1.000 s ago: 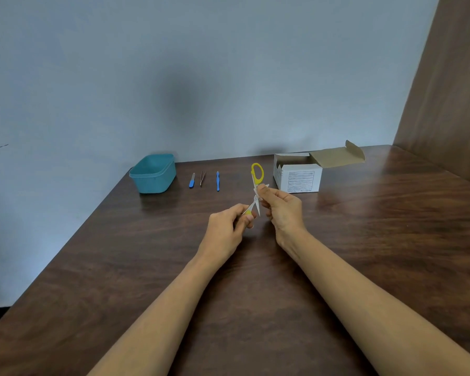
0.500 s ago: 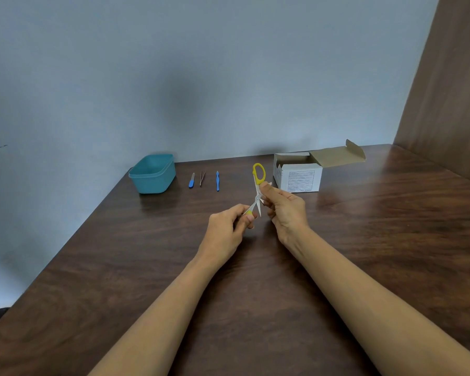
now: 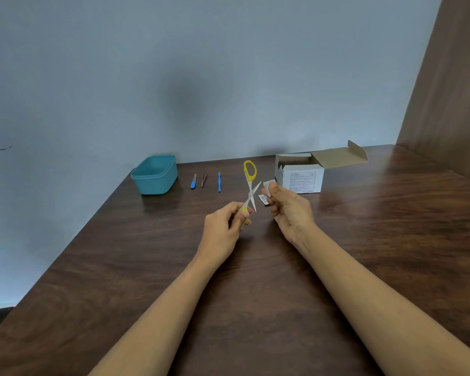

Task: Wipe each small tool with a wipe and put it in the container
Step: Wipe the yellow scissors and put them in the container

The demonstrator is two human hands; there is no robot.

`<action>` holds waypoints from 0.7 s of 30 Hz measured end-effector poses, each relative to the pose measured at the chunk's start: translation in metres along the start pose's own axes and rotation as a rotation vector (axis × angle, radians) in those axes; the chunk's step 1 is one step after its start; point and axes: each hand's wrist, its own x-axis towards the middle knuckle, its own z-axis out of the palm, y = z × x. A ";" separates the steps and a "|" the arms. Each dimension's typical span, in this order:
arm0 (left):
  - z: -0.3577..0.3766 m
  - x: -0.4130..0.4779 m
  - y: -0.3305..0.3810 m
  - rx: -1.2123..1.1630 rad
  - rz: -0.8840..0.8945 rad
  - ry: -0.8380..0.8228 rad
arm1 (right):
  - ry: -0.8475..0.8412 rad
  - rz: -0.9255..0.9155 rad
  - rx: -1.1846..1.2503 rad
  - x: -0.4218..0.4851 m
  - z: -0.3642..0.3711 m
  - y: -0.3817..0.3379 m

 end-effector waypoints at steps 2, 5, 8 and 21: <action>-0.001 0.000 -0.002 -0.015 -0.010 0.035 | -0.075 0.006 -0.146 0.001 -0.001 0.003; -0.002 0.001 -0.003 -0.017 -0.022 0.056 | -0.166 -0.007 -0.290 0.002 -0.002 0.005; -0.002 0.001 -0.003 0.004 -0.023 0.052 | -0.231 0.017 -0.361 0.003 -0.003 0.002; 0.000 0.003 -0.001 0.017 -0.002 0.026 | -0.211 0.005 -0.367 0.004 -0.004 0.005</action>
